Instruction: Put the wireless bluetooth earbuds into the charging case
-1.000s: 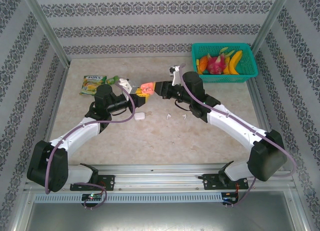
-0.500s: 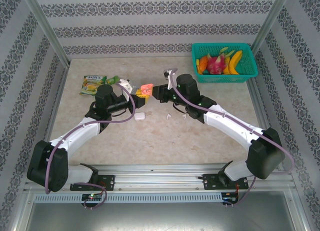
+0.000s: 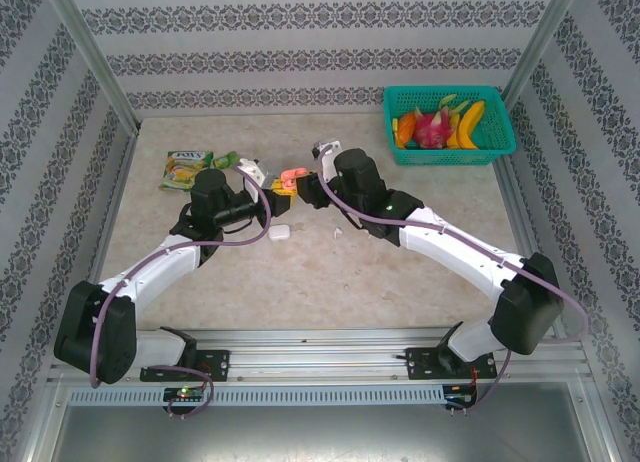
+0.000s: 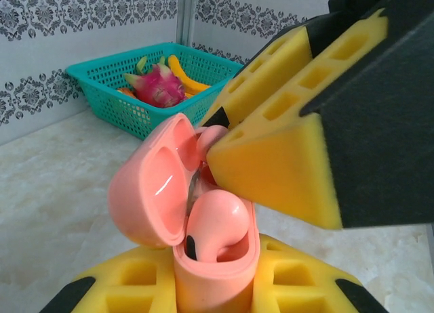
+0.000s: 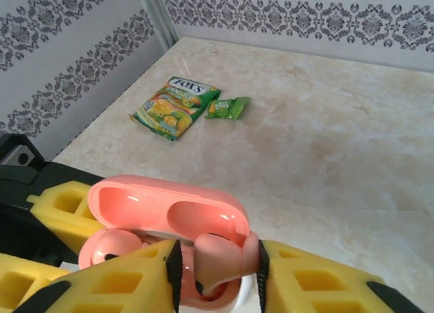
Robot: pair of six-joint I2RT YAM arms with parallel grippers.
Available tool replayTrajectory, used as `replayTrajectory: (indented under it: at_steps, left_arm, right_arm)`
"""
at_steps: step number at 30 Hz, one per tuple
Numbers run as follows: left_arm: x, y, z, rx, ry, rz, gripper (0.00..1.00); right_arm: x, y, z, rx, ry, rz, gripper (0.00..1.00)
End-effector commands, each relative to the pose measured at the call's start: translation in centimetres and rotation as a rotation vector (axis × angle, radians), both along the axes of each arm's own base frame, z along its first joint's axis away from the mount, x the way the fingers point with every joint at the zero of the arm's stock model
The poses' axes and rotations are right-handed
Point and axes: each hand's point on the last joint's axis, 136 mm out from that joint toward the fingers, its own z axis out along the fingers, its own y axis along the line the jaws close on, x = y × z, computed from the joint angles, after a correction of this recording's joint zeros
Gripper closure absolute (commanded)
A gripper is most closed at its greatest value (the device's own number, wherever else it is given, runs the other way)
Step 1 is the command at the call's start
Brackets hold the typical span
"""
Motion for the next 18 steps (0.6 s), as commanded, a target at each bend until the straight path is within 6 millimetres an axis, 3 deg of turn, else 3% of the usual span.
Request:
replayTrajectory:
  at_steps: [1,10,15,18]
  left_arm:
    - [-0.3,-0.6,2.3,-0.020,-0.099,-0.019,1.00]
    - [-0.2,-0.5,1.3,-0.013,-0.087,-0.010,1.00]
    - [-0.1,-0.5,1.3,-0.014,-0.087,-0.010,1.00]
    - [-0.2,-0.6,1.2,-0.015,-0.086,-0.016,1.00]
  right_arm:
    - [-2.0,1.8,0.0,0.027,0.073,0.093,0.57]
    - [-2.0,0.5,5.6,0.240,0.095,0.091,0.38]
    - [-1.9,-2.0,8.6,0.343,0.087,0.055,0.27]
    - [-1.3,-3.8,8.8,0.385,0.119,0.013,0.26]
